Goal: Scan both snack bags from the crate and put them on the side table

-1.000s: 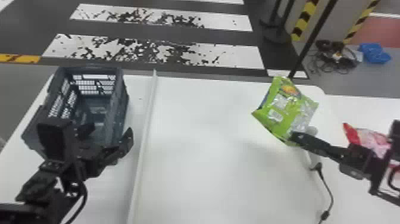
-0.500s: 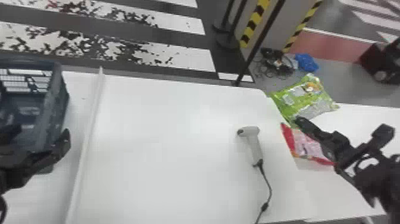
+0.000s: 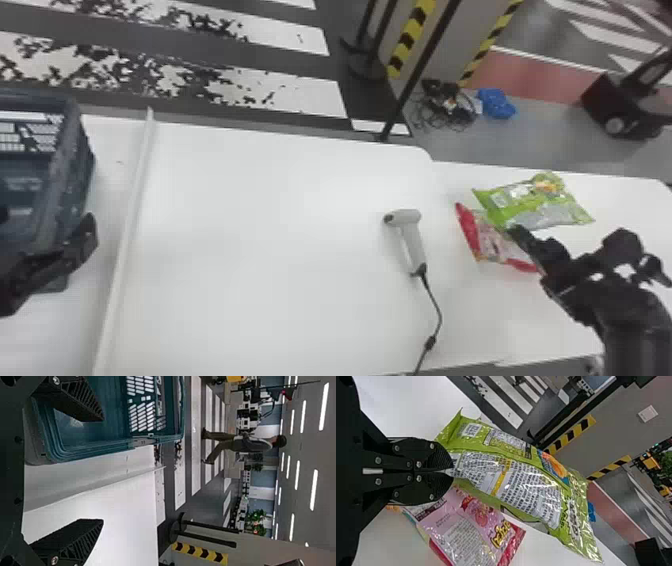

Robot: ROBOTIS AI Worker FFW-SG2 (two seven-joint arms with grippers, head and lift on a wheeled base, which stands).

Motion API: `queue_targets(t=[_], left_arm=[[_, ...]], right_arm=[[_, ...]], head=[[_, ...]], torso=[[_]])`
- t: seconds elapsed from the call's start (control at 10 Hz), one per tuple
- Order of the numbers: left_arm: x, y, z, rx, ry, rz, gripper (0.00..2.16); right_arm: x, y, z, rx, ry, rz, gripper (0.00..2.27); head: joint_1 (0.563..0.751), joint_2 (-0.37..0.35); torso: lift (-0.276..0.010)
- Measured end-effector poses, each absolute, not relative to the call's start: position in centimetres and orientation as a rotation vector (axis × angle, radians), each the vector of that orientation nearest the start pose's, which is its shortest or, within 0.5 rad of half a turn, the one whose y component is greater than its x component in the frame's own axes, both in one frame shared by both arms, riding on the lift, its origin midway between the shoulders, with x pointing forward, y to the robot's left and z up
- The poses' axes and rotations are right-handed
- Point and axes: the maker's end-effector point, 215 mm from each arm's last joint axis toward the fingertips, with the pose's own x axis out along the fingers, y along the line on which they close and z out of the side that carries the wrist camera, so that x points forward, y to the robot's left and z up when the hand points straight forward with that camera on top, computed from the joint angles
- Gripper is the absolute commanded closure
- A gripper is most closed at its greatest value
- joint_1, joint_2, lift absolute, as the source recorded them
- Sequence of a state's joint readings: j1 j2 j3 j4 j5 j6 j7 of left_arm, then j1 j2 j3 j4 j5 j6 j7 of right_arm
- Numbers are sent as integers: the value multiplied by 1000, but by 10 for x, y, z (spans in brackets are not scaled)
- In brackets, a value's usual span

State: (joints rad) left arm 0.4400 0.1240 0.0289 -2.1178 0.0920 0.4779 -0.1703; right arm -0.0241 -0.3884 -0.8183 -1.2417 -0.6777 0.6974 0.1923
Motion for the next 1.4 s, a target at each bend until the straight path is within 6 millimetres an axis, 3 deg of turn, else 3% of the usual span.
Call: queue_targets(t=[0.1, 0.4, 0.5, 0.7, 0.9, 1.0, 1.1, 1.2, 1.4], left_arm=[[445, 217, -409, 9, 372, -199, 87], [445, 217, -404, 10, 362, -199, 87], [445, 217, -401, 11, 358, -198, 87], [446, 215, -397, 13, 351, -197, 87], [448, 215, -388, 17, 333, -186, 90], [448, 216, -383, 19, 320, -174, 90], [449, 218, -377, 22, 301, -162, 93], [450, 218, -369, 27, 273, -159, 100], [451, 218, -352, 38, 202, -149, 100]], right_arm=[[427, -667, -484, 702, 421, -506, -2], [428, -662, -486, 663, 413, -515, 56], [426, -657, -472, 621, 390, -510, 56], [430, -617, -421, 486, 300, -436, 56], [437, -540, -364, 321, 179, -312, 56], [442, -488, -338, 233, 114, -235, 56], [445, -444, -321, 173, 60, -171, 60], [447, -396, -312, 124, 22, -107, 60], [446, -318, -318, 30, 0, -26, 63]], head=[[695, -350], [695, -350], [695, -350], [695, -350], [695, -350], [695, -350], [695, -294], [695, -231], [695, -125]], torso=[[-87], [-87], [-87], [-87], [-87], [-87], [-87], [-87], [-87]])
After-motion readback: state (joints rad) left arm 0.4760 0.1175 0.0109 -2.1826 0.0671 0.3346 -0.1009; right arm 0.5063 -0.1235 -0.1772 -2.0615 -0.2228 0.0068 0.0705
